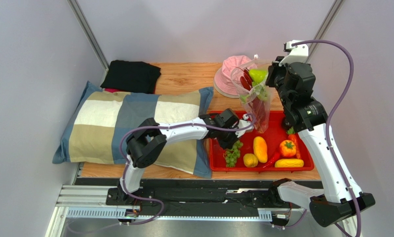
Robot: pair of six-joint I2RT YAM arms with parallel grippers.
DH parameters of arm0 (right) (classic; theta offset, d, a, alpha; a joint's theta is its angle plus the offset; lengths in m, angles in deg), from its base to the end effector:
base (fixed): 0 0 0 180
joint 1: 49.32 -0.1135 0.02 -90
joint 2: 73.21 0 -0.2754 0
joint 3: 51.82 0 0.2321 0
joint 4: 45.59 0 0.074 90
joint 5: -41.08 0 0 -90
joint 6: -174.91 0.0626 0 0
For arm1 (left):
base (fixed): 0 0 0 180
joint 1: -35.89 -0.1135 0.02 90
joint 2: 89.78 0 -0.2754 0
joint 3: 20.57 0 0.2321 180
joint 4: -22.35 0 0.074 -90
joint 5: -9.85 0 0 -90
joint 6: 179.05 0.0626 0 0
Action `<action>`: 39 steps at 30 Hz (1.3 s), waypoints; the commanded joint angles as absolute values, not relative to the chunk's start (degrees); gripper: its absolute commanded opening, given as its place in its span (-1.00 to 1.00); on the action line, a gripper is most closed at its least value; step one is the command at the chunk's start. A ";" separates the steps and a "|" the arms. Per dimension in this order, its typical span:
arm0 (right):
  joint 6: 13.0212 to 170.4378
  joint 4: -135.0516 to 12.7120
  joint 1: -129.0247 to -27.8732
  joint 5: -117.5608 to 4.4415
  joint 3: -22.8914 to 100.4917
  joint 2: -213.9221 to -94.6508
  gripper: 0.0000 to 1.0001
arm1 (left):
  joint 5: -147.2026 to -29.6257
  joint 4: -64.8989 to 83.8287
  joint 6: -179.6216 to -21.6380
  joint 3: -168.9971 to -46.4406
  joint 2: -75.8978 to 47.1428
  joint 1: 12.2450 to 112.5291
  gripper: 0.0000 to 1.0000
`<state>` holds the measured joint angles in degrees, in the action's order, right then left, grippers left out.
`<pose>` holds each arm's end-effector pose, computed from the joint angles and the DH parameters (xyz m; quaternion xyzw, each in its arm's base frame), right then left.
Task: Place the food in the zip-top bag and seal the zipper
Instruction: Pick up the fake fruit from the bin.
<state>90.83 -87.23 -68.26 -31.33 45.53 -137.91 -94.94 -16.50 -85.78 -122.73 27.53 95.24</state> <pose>0.2235 0.0567 0.4668 0.0135 0.7578 0.0246 0.6519 0.2154 -0.3948 0.1887 0.5241 0.7851 -0.2521 0.2129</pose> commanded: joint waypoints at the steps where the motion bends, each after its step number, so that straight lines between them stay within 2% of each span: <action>1: 90.45 -81.58 -68.13 -32.48 45.78 -136.31 -1.00 | -100.62 -17.34 -86.15 -119.58 16.41 92.32 -1.00; 13: 90.45 -81.84 -68.13 -37.40 45.61 -136.31 -1.00 | -107.22 -16.37 -85.88 -121.50 -2.06 86.08 -1.00; 18: 90.80 -83.42 -68.13 -41.79 46.05 -135.78 -1.00 | -107.67 -14.18 -87.55 -129.23 -7.69 80.90 -1.00; 26: 91.68 -84.39 -68.13 -50.85 46.13 -134.73 -1.00 | -99.14 -12.50 -86.85 -146.89 -3.92 78.16 -1.00; 33: 93.96 -83.87 -68.04 -53.49 47.98 -135.61 -1.00 | -101.32 -9.33 -87.82 -147.96 1.36 78.34 -1.00; 39: 96.51 -82.90 -68.13 -57.43 48.95 -136.05 -1.00 | -105.03 -13.45 -84.41 -141.38 0.48 80.70 -1.00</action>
